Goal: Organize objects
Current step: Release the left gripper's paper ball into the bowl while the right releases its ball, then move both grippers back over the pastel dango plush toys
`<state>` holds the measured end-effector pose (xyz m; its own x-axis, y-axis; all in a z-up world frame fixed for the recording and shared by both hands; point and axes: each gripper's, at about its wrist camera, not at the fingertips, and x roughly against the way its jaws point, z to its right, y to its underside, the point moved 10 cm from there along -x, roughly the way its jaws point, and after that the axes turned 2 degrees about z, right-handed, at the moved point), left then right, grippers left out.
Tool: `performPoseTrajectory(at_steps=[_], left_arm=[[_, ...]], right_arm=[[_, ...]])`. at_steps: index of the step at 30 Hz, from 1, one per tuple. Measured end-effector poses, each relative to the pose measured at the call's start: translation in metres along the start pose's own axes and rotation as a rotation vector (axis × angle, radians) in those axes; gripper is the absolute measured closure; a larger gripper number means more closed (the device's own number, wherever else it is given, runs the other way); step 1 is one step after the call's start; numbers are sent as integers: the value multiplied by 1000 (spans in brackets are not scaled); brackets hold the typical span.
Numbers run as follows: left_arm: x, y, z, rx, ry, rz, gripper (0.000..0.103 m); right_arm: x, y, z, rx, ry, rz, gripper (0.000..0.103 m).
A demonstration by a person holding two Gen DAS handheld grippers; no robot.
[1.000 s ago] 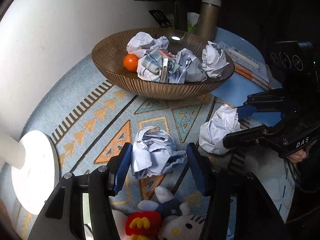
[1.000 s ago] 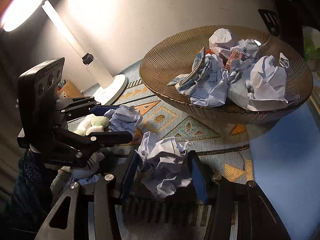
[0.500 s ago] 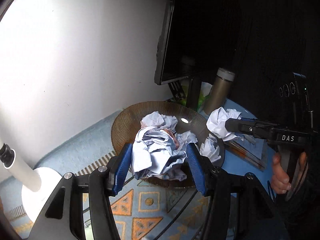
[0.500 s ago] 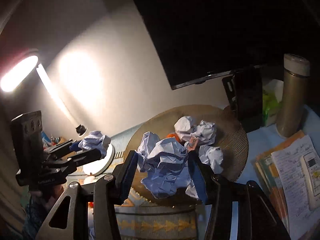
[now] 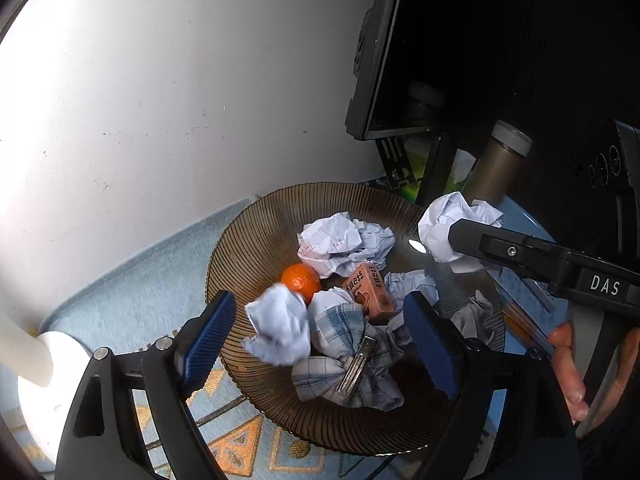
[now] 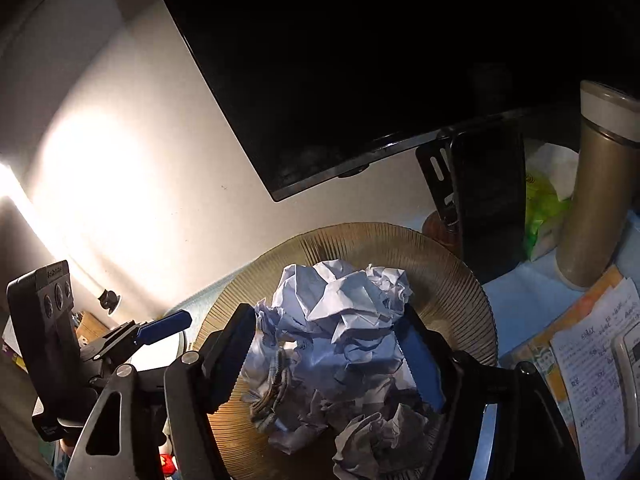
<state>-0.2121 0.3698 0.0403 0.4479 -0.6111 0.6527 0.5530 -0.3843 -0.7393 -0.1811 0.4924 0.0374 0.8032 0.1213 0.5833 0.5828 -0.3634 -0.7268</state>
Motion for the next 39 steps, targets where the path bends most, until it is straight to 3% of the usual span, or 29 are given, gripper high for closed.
performPoseTrajectory(at_steps=[3,9,13,19,21,22,23,26,29,32,35,39], left_arm=[[19,3,-4,-1,-8,23,18],[68,8,-11,9,-44,81,18],[120,22,-27,41,-85,141,18],[204,69,-80,144,-330,211,18],[228,95,-100,182,-395,247,9],[237,109,-110,207,-426,272,0],[244,125,-122,236,-458,297,1],[239,173,-157,322,-512,271,1],[227,210,-186,404,-521,245,1],[208,233,-200,514,-471,194,2],[211,228,-191,483,-433,232,2],[202,229,-175,425,-427,190,2]], right_arm=[[9,3,-6,20,-17,4,33],[22,0,-15,50,43,21,33],[41,10,-42,74,-20,13,33],[59,56,-131,251,-135,-28,33],[57,82,-156,304,-164,-44,33],[55,96,-164,319,-182,-47,33],[50,111,-170,324,-197,-46,33],[29,156,-174,327,-235,-60,33],[7,187,-173,351,-207,-77,33],[-4,196,-170,375,-180,-92,33],[-10,199,-167,384,-172,-94,32],[-16,205,-167,374,-189,-134,32]])
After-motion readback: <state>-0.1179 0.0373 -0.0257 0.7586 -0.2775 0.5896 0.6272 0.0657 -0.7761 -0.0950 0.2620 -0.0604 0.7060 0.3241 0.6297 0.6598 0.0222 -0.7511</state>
